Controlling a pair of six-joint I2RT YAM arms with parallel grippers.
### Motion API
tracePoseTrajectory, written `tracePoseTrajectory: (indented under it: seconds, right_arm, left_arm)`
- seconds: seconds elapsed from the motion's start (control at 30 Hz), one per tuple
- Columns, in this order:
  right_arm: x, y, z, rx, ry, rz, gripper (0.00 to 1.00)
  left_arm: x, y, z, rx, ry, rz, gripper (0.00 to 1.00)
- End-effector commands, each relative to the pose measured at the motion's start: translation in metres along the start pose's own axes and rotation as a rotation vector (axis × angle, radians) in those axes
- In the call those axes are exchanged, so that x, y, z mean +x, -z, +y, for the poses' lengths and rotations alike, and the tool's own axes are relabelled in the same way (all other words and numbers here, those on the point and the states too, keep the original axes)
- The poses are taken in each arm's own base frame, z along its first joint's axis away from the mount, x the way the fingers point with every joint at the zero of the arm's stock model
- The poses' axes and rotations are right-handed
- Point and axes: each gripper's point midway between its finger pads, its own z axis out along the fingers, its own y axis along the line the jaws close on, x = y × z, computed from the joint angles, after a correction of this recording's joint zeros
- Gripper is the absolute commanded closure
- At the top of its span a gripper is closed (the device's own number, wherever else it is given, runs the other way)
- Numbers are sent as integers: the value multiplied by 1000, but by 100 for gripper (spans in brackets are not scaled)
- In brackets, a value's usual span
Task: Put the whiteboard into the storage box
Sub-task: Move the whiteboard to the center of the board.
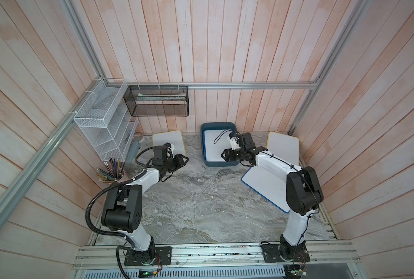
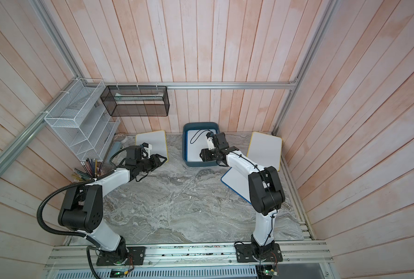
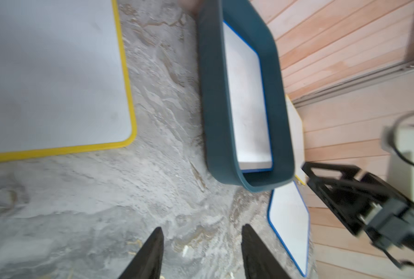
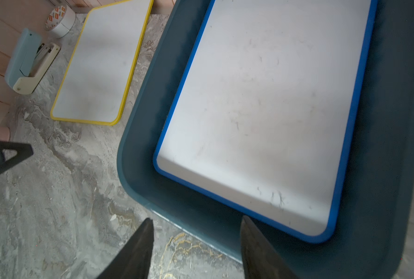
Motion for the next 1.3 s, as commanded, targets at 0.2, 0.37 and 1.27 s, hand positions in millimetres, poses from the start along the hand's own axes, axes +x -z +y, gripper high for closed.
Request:
tracePoseTrajectory:
  seconds: [0.2, 0.37, 1.27]
  right_arm:
    - [-15, 35, 18, -47, 55, -181, 42]
    - [-3, 37, 22, -81, 23, -182, 42]
    - [7, 17, 35, -114, 12, -140, 42]
  left_arm:
    - [-23, -23, 68, -369, -41, 40, 46]
    - [-23, -41, 88, -410, -37, 83, 46]
    - [-57, -46, 104, -505, -127, 47, 46]
